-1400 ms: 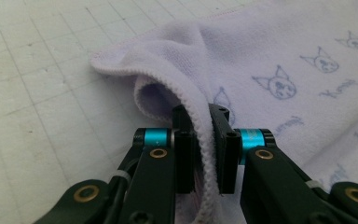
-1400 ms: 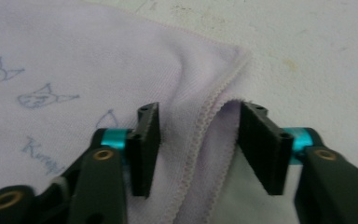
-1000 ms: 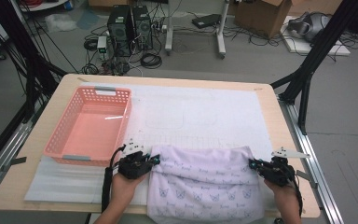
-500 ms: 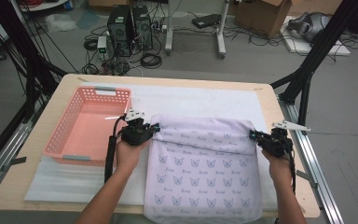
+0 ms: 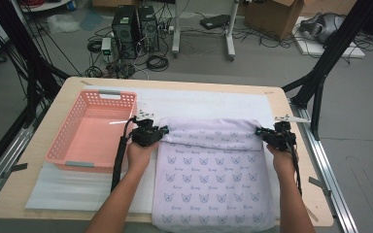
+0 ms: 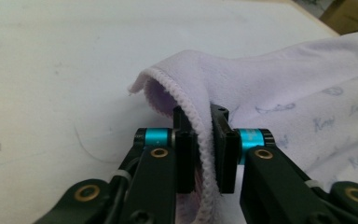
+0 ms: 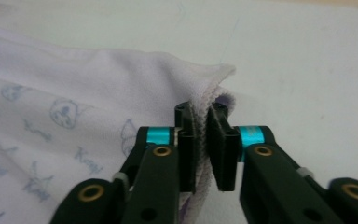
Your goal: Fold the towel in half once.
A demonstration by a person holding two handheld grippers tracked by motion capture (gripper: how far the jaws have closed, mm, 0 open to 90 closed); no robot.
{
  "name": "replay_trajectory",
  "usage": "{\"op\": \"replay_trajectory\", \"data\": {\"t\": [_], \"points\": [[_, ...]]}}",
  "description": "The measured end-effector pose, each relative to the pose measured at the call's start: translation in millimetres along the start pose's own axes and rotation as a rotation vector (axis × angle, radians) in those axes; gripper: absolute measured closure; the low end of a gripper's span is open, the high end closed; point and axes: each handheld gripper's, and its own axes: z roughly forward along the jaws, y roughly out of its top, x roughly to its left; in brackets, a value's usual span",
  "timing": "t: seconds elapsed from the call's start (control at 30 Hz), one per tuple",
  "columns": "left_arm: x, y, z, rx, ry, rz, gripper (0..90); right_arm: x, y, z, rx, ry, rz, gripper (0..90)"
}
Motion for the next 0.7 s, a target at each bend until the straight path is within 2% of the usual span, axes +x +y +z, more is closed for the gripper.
{"op": "replay_trajectory", "data": {"t": [0.07,0.1,0.2,0.3,0.4,0.47,0.5,0.53,0.57,0.63,0.7], "points": [[1.8,-1.9,-2.8,-0.006,0.006,-0.013,59.0,-2.3,-1.8,0.3,0.018,-0.02,0.027,60.8],[2.9,-2.9,-4.4,-0.012,0.012,-0.021,54.6,-4.2,-2.7,-2.5,0.006,-0.02,0.038,60.6],[6.6,-6.0,-7.8,-0.014,0.022,-0.031,50.6,-8.3,-5.9,-11.9,-0.023,-0.017,0.06,60.3],[7.5,-9.3,-8.1,0.005,0.012,-0.026,51.1,-9.3,-13.0,-18.8,-0.013,0.023,0.062,62.5],[4.4,-12.7,-4.4,0.032,-0.004,-0.006,57.5,-5.5,-20.4,-19.4,0.001,0.074,0.066,61.5],[2.7,-15.6,-0.3,0.068,0.006,-0.008,65.9,-2.3,-25.9,-16.0,0.027,0.125,0.068,59.1],[2.1,-17.4,1.4,0.084,0.012,-0.01,69.9,0.1,-28.2,-13.6,0.051,0.129,0.058,59.3],[0.9,-19.3,2.1,0.093,0.017,-0.003,74.7,1.8,-30.3,-10.9,0.071,0.132,0.046,61.7],[-0.7,-21.6,1.8,0.09,0.026,0.014,82.9,3.4,-32.2,-9.1,0.089,0.133,0.031,70.6],[-2.2,-24.2,-1.9,0.072,0.031,0.02,86.6,6.1,-35.0,-9.8,0.096,0.106,-0.005,85.7],[-4.0,-24.6,-6.6,0.078,0.013,0.036,86.8,4.8,-35.6,-13.9,0.078,0.084,-0.01,86.6]]}}
